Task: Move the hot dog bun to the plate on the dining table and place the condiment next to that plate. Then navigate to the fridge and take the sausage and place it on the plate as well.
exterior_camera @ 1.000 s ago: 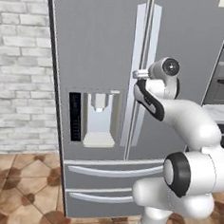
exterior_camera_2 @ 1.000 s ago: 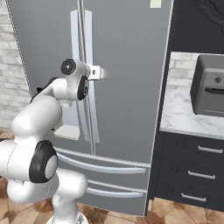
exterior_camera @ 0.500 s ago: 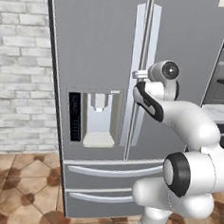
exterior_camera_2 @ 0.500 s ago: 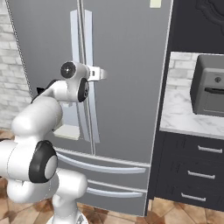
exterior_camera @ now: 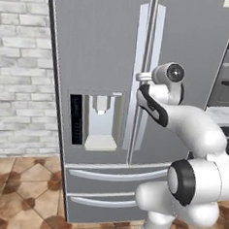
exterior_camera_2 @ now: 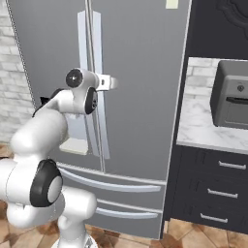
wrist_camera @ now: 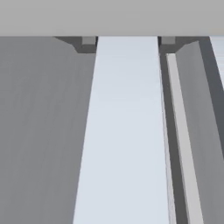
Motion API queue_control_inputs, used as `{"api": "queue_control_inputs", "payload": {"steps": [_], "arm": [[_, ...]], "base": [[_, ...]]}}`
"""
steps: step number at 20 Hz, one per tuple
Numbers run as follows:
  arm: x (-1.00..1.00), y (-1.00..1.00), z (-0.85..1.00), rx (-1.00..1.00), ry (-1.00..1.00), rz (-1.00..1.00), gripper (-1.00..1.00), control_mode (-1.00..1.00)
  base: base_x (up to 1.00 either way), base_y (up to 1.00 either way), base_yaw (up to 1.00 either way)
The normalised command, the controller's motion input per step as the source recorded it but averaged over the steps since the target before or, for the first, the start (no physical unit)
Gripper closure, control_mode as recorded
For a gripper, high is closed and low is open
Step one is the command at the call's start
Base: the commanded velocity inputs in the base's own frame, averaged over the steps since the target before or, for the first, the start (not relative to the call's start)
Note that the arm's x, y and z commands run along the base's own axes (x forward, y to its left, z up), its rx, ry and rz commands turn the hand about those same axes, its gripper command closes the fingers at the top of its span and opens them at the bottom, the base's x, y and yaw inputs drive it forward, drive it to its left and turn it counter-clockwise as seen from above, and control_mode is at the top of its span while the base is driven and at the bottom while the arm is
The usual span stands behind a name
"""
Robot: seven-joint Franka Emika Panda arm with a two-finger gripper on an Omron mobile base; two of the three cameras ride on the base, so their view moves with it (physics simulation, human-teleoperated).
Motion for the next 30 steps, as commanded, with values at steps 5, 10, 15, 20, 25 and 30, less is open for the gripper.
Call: {"api": "queue_control_inputs", "payload": {"steps": [5,10,15,20,25,30], "arm": [[-0.78,-0.16,0.0,0.0,0.03,0.01,1.0,-1.0],[-0.91,-0.24,0.07,0.0,0.0,0.05,1.0,-1.0],[-0.96,-0.38,0.14,0.0,0.0,0.03,1.0,-1.0],[-0.8,-0.46,0.19,0.0,0.0,0.01,1.0,-1.0],[-0.44,-0.02,0.03,-0.04,0.05,0.0,-1.0,-1.0],[-0.65,0.17,0.45,-0.14,0.0,0.0,-1.0,-1.0]], "base": [[0.0,0.0,0.0],[0.0,0.0,0.0],[0.0,0.0,0.0],[0.0,0.0,0.0],[0.0,0.0,0.0],[0.0,0.0,0.0]]}}
